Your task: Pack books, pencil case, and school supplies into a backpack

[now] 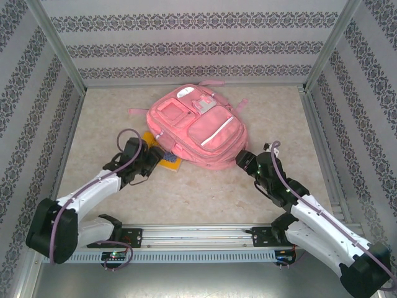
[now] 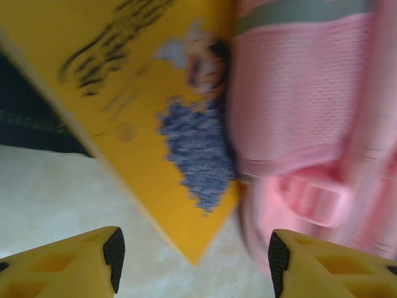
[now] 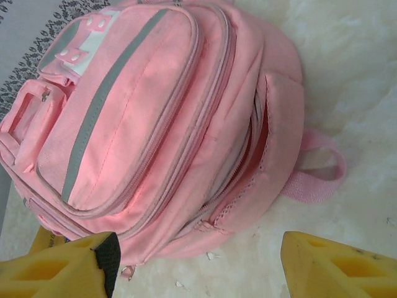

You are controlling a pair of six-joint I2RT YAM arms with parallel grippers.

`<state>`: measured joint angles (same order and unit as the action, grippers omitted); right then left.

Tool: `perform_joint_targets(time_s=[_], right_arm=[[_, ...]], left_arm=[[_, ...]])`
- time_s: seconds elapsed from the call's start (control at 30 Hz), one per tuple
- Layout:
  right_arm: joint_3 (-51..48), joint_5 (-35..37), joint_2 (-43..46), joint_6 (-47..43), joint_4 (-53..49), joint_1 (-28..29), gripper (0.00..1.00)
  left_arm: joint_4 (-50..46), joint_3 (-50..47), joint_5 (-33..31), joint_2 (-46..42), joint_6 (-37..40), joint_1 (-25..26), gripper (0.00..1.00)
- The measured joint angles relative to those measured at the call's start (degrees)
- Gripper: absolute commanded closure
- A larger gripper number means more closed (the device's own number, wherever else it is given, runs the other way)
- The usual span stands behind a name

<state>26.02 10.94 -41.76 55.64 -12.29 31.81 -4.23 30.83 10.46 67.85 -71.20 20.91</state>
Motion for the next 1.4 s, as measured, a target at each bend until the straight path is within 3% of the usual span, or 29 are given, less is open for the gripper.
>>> perform_joint_targets(time_s=[0.2,0.43,0.63,0.8,1.1,1.4], right_arm=[[-3.6,0.0,3.4,1.8,2.3,0.7,0.3],[-5.4,0.0,5.7,3.2,3.0,0.7,0.31],[-8.0,0.2,7.0,4.5,3.6,0.7,0.31],[-8.7,0.2,7.0,5.1,3.7,0.7,0.31],[-9.5,0.2,6.1,6.2,5.9,0.7,0.31],[-10.6,0.2,5.7,7.2,6.7,0.7,0.31]], left_arm=[[11.9,-6.1,-2.2,0.4,-0.9,0.0,0.38],[28.6,-8.9,-2.2,10.4,-3.6,0.0,0.46],[37.7,-10.7,-0.8,13.3,-6.4,0.0,0.46],[38.4,-11.6,-0.4,12.2,-7.3,0.0,0.45],[32.0,-13.9,-0.2,2.3,-7.3,0.0,0.43],[33.8,-15.3,0.6,8.6,-9.0,0.3,0.43]])
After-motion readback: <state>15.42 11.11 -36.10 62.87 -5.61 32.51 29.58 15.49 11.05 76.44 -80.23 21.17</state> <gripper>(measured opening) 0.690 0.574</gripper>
